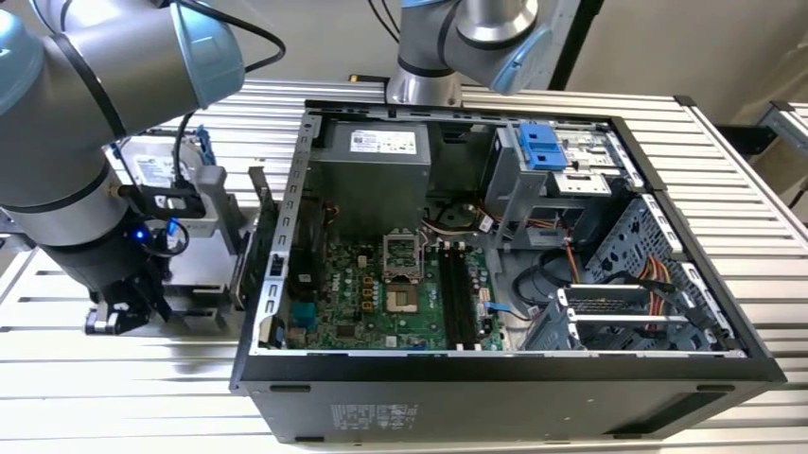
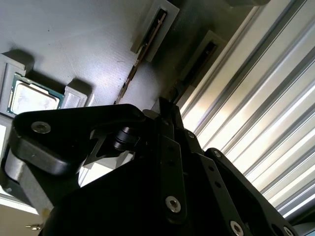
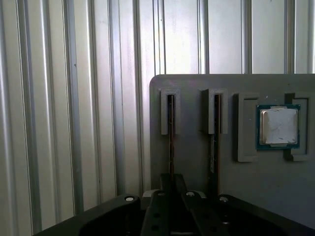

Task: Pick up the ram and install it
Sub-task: 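Pick up the ram and move it above insertion slot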

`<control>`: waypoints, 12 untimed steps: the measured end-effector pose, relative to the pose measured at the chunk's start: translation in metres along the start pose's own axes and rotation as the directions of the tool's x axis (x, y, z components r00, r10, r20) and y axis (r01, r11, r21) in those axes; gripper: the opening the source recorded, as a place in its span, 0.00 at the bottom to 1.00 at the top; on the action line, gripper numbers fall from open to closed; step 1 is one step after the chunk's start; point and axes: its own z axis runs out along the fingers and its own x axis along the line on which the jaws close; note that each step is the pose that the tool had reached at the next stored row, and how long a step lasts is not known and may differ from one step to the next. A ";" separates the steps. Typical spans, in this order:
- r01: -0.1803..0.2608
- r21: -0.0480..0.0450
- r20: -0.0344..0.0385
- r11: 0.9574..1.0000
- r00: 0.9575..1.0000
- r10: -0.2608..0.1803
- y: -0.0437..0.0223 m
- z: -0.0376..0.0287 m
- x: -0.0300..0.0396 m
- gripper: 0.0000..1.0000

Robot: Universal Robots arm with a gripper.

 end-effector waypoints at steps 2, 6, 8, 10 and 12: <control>0.000 0.000 0.000 1.000 1.000 0.000 0.0000 0.0001 0.0000 0.00; 0.000 0.000 0.000 1.000 1.000 0.000 0.0000 -0.0001 -0.0001 0.00; 0.000 0.001 0.001 1.000 1.000 0.000 0.0000 -0.0010 -0.0001 0.00; 0.000 0.000 0.000 1.000 1.000 0.000 0.0000 -0.0033 -0.0001 0.00; 0.000 0.000 0.000 1.000 1.000 0.000 0.0001 -0.0053 -0.0001 0.00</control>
